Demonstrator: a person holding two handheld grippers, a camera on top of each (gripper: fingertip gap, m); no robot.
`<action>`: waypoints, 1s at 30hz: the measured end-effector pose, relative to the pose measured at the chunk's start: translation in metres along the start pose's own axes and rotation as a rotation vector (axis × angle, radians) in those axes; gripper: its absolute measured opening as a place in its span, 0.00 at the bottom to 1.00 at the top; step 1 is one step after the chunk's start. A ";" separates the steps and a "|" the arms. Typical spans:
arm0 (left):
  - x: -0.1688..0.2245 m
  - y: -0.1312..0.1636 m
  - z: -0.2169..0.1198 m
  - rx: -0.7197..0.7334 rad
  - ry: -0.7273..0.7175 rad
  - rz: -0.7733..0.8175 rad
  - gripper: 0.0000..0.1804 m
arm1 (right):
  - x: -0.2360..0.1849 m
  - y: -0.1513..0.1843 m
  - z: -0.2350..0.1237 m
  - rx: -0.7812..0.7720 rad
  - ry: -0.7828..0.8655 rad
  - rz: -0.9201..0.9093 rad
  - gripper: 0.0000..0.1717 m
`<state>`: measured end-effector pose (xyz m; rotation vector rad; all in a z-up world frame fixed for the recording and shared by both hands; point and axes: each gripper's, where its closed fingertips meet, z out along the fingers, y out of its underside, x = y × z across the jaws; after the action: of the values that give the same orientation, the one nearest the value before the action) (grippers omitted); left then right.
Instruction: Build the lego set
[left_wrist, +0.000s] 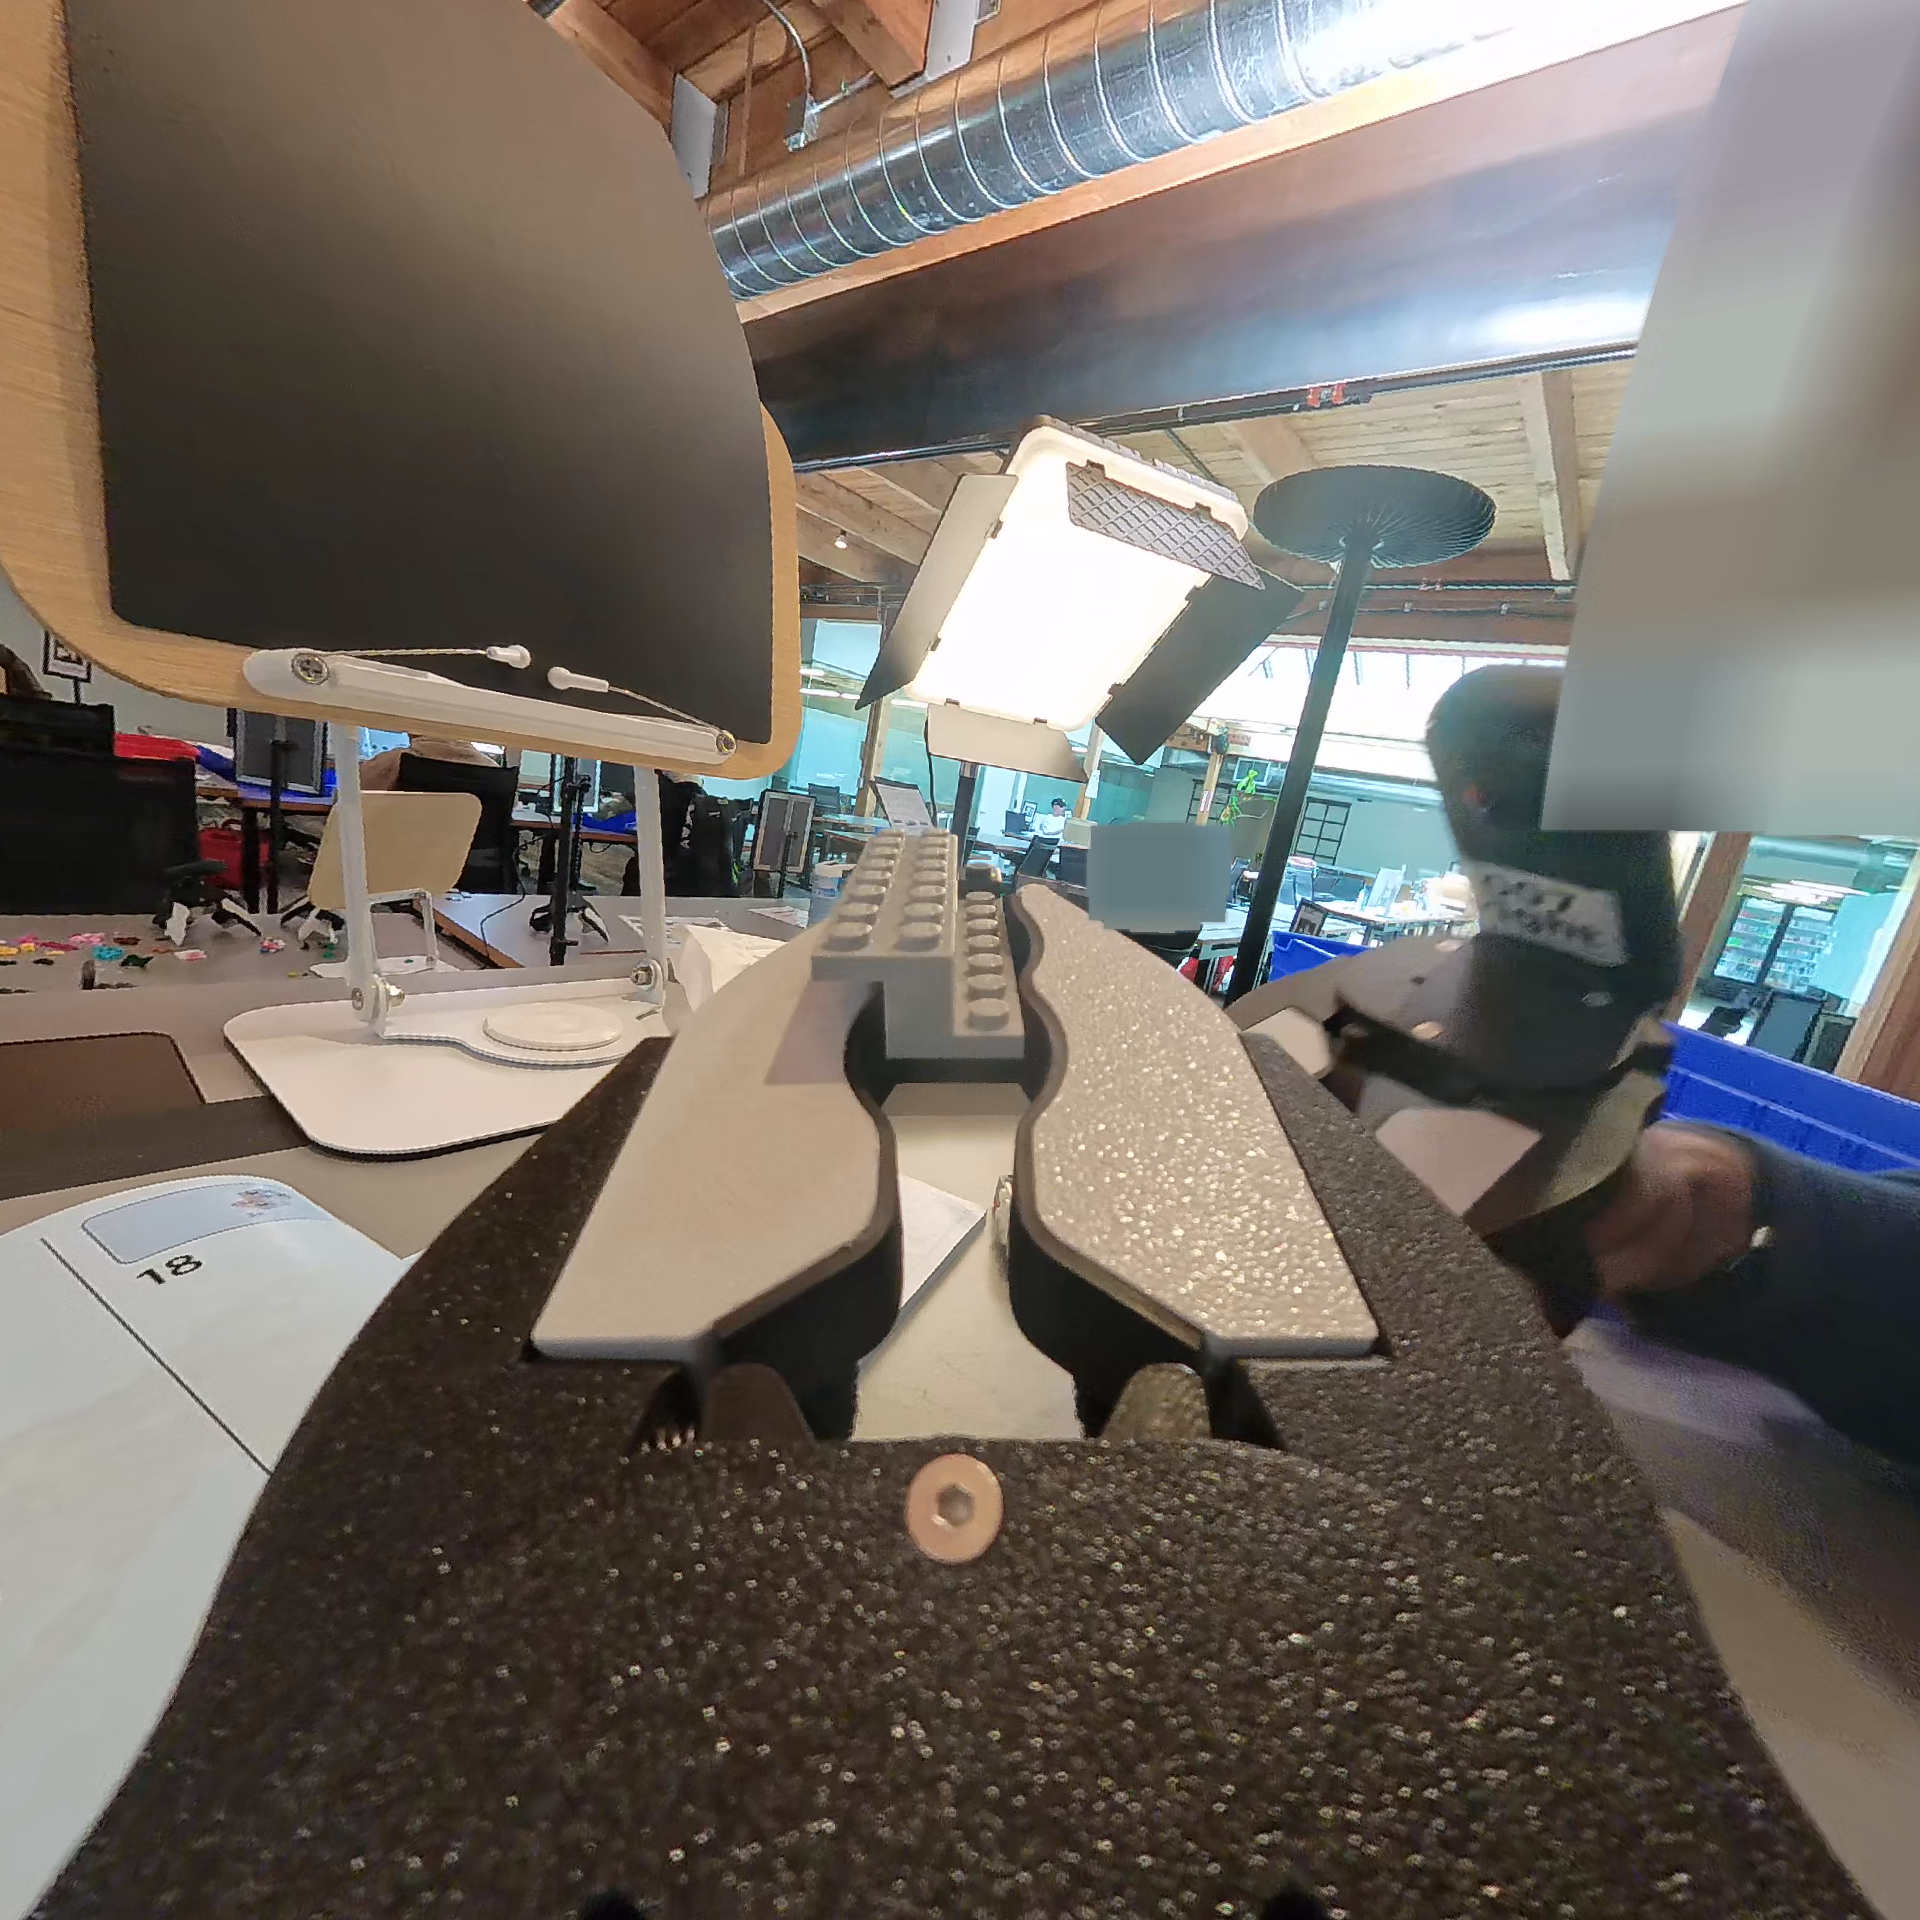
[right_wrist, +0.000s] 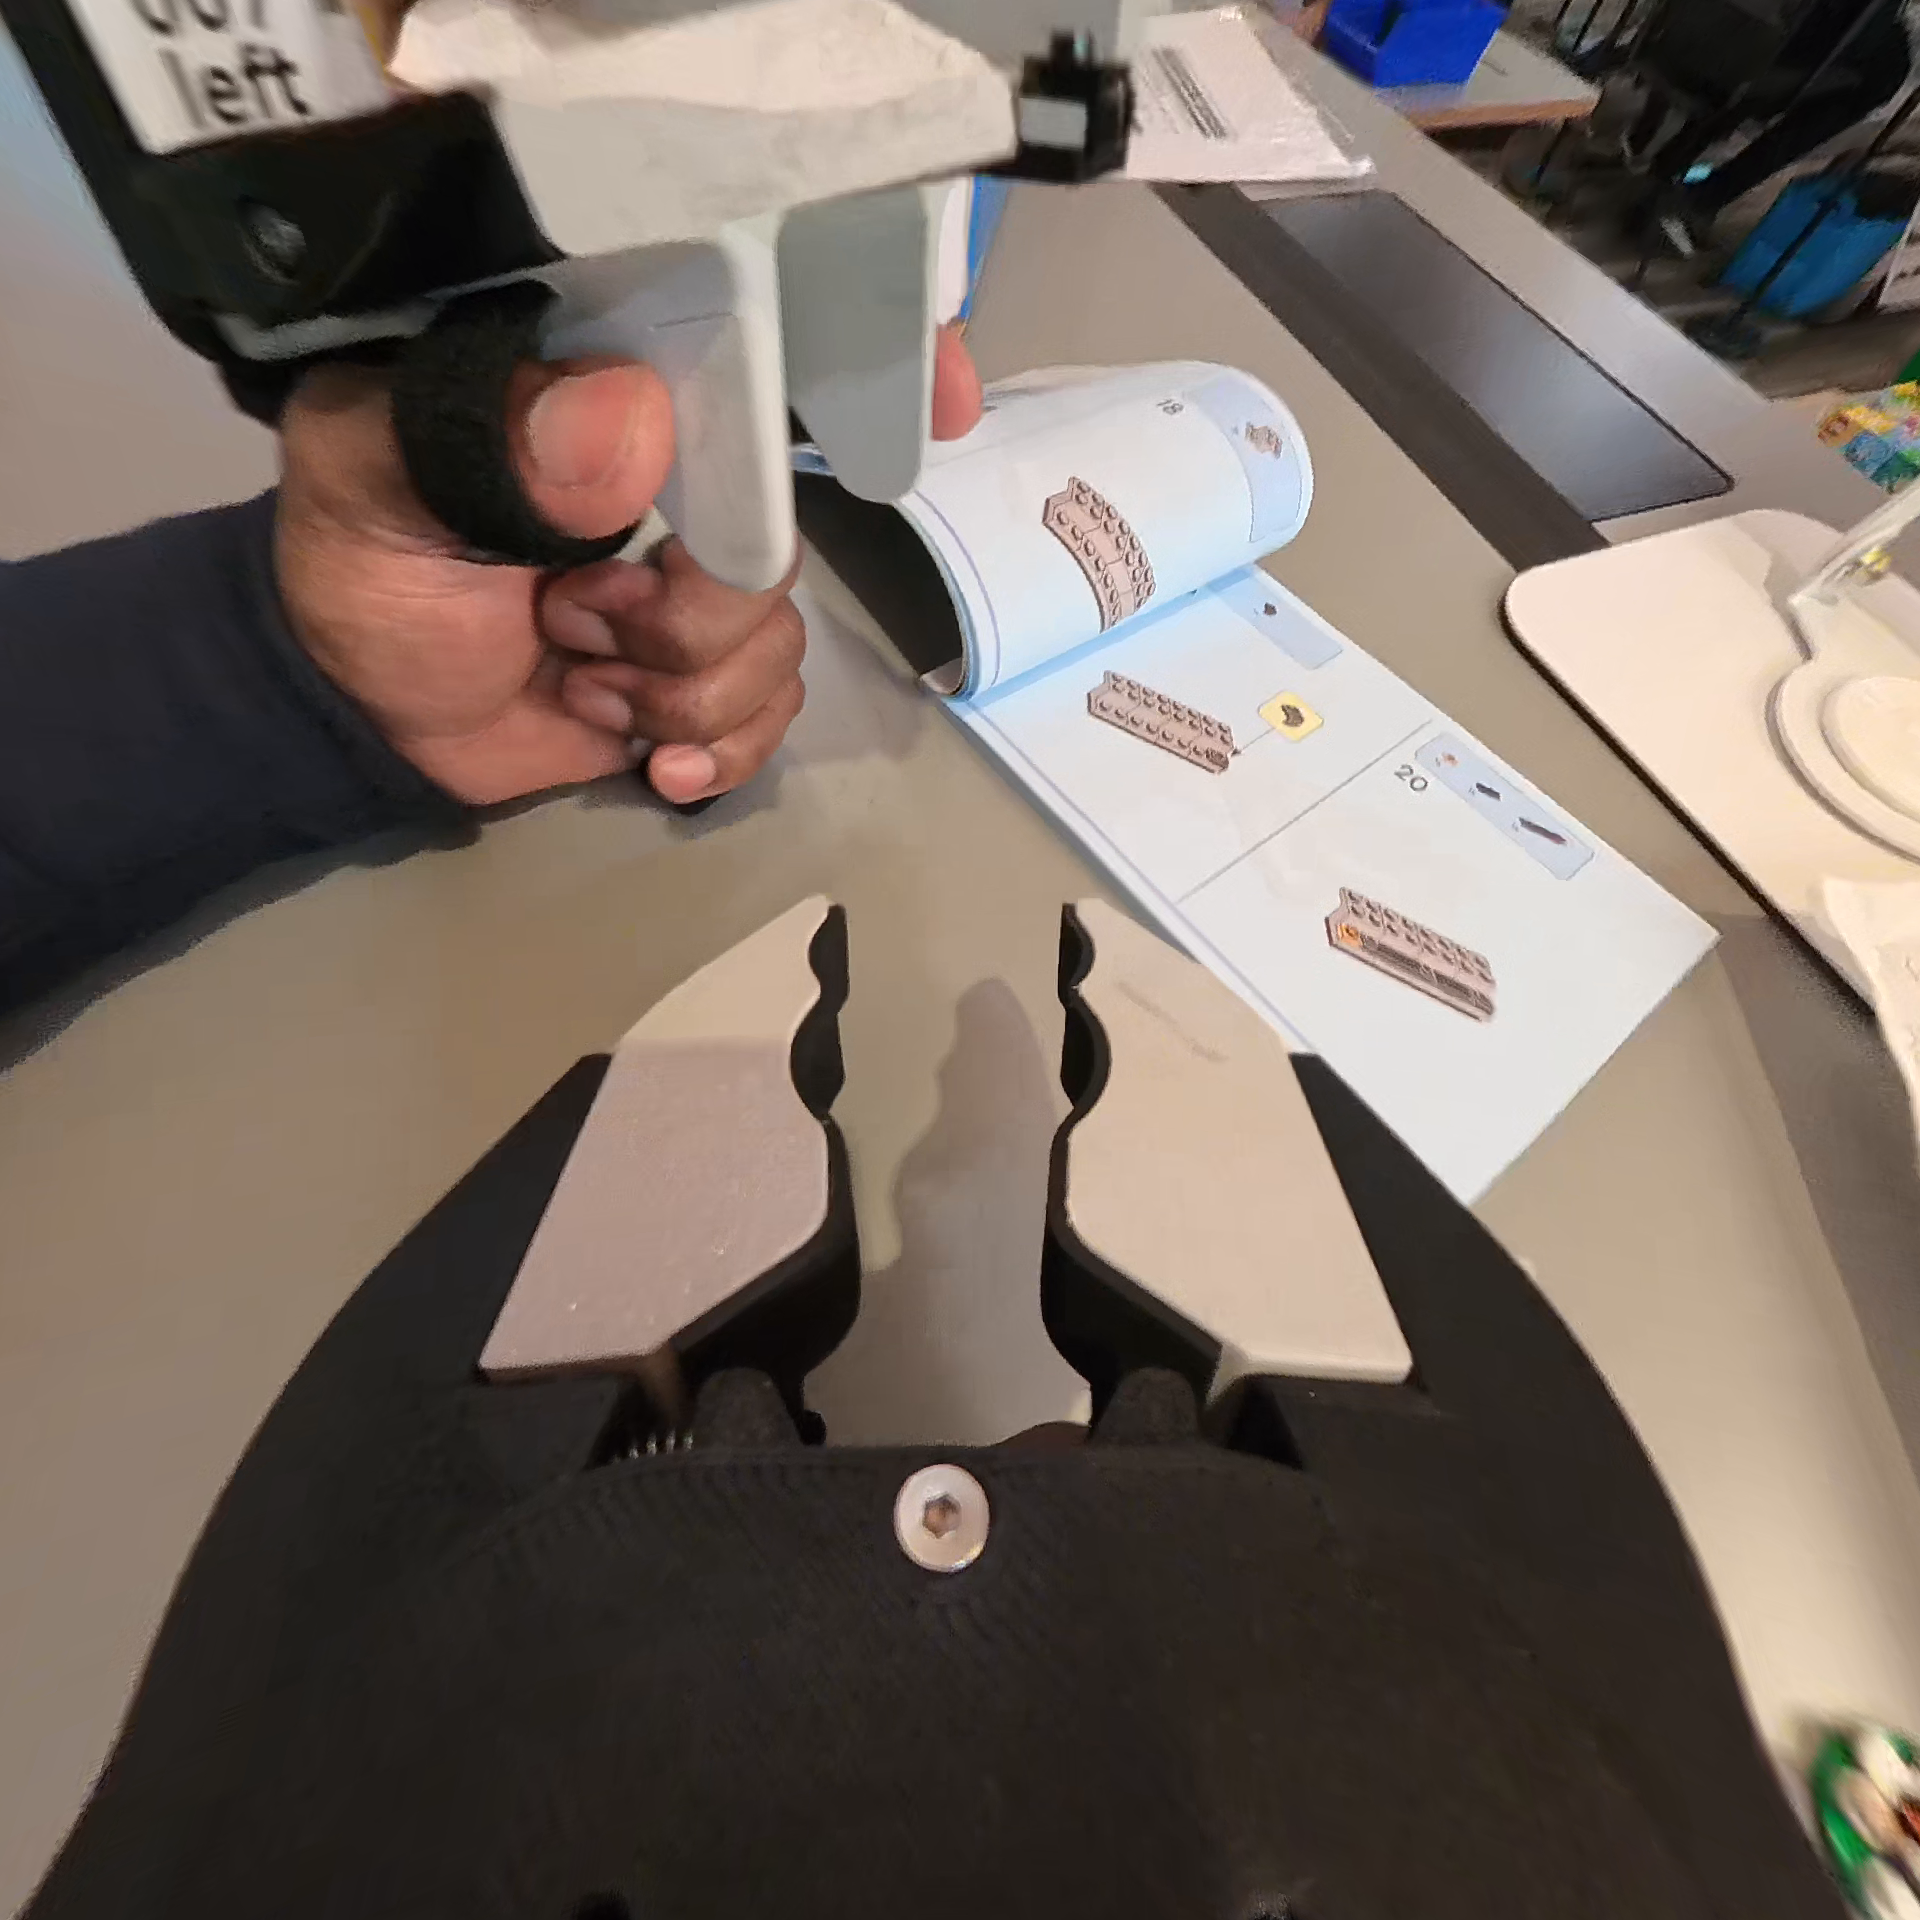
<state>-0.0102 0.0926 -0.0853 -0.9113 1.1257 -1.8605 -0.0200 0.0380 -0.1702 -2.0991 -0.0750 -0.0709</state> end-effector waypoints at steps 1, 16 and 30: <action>-0.001 0.000 0.000 0.002 0.002 -0.005 0.10 | -0.003 -0.003 -0.014 -0.011 0.014 0.000 0.22; -0.004 -0.004 -0.004 0.024 -0.008 -0.028 0.10 | 0.025 0.160 -0.321 -0.563 -0.249 -0.237 0.07; -0.005 -0.004 -0.004 0.024 -0.007 -0.031 0.10 | 0.012 0.235 -0.305 -0.869 -0.506 -0.336 0.07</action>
<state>-0.0122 0.0991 -0.0841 -0.9258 1.0889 -1.8902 0.0053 -0.3436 -0.2171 -2.8977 -0.8296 0.2777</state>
